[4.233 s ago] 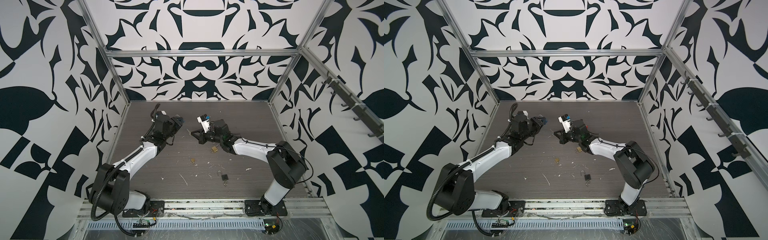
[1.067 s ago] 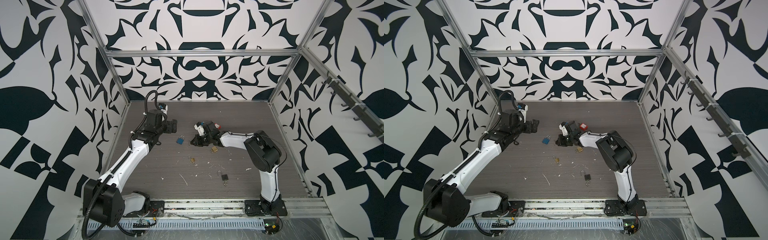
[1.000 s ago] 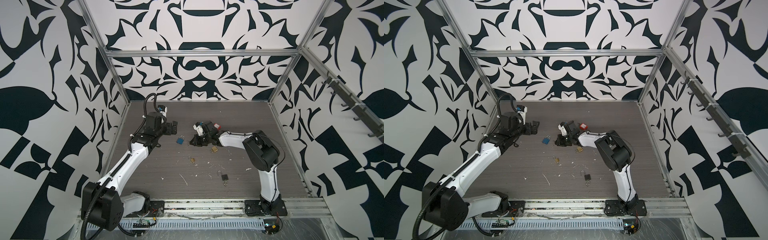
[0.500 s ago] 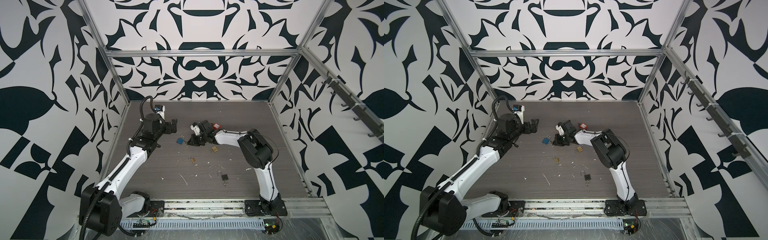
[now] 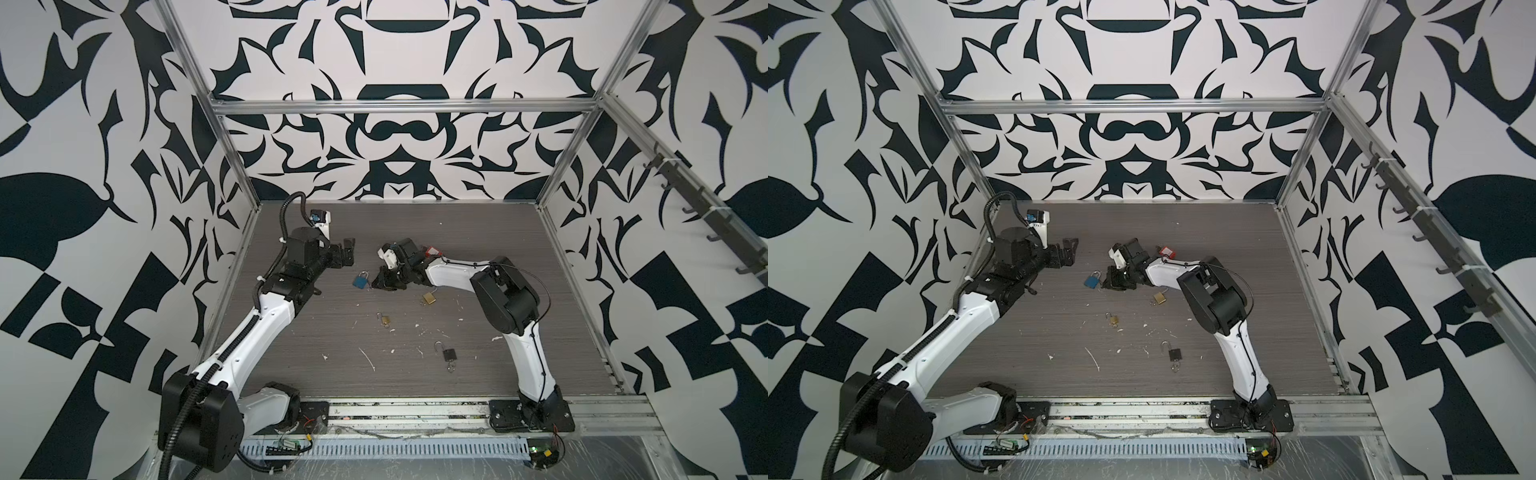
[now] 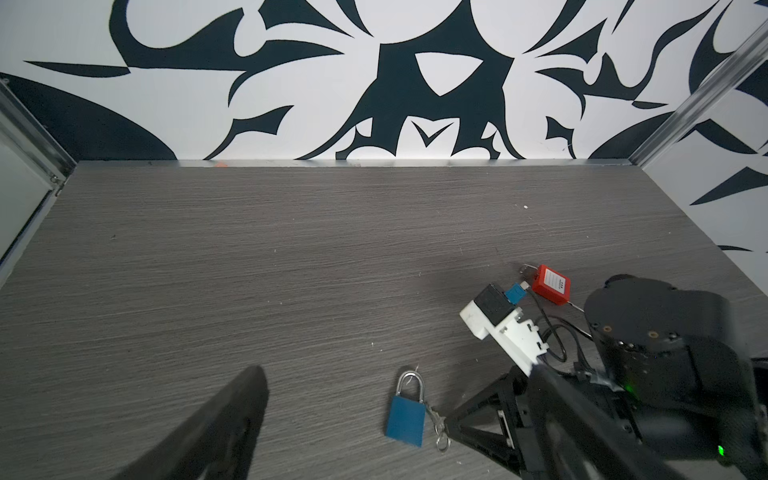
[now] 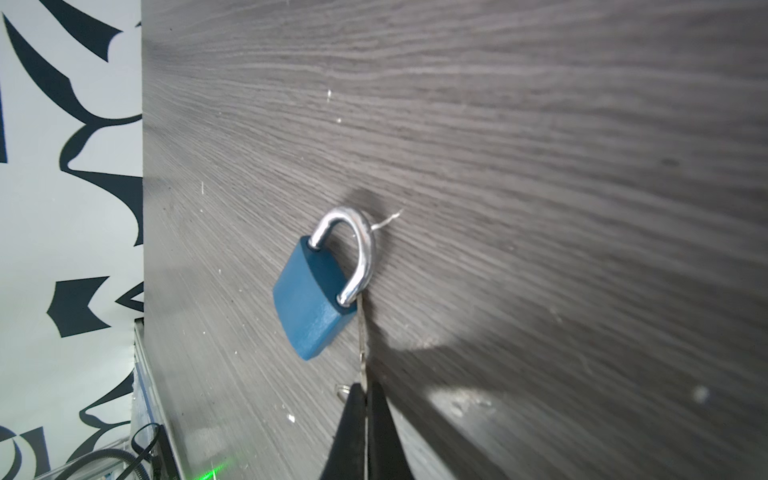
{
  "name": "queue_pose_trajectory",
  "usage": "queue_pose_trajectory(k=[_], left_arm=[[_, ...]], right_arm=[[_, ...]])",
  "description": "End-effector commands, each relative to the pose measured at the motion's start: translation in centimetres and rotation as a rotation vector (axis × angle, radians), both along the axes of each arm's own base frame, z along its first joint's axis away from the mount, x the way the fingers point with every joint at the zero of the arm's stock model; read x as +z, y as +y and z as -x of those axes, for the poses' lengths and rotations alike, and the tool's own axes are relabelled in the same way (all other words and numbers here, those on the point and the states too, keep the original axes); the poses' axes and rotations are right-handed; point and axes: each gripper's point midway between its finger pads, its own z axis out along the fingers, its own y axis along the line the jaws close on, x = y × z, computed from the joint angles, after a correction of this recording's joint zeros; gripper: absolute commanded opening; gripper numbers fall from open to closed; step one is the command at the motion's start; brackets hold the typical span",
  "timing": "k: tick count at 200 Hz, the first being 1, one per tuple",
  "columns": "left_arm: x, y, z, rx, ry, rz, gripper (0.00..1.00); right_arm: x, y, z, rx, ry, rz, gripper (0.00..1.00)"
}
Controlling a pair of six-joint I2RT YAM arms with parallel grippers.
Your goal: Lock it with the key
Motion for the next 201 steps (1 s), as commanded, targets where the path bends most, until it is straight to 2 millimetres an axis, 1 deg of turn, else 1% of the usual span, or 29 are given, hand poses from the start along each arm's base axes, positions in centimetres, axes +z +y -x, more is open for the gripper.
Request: queue_pose_trajectory(k=[1, 34, 58, 101, 123, 164, 201], left_arm=[[1.0, -0.1, 0.0, -0.012, -0.031, 0.013, 0.99], [0.9, -0.1, -0.1, -0.013, -0.028, 0.009, 0.99], [0.7, -0.1, -0.1, -0.012, -0.024, 0.006, 0.99], [0.7, -0.1, -0.2, -0.011, -0.023, 0.003, 0.99], [0.6, 0.0, -0.2, -0.01, -0.02, 0.001, 0.99], [0.5, -0.1, -0.2, -0.011, -0.017, -0.003, 0.99], [0.4, -0.1, -0.2, -0.011, -0.011, 0.0, 0.99]], right_arm=[[1.2, 0.9, 0.1, 0.018, -0.002, -0.019, 0.09], [1.0, 1.1, 0.2, 0.027, 0.003, -0.021, 0.13], [1.2, 1.3, 0.3, 0.037, 0.002, -0.031, 0.17], [1.3, 1.3, 0.6, 0.049, 0.011, -0.039, 0.17], [1.4, 1.7, 0.9, 0.061, 0.012, -0.048, 0.19], [1.5, 2.1, 0.9, 0.074, 0.011, -0.056, 0.26], [1.5, 2.4, 1.0, 0.085, 0.016, -0.061, 0.26]])
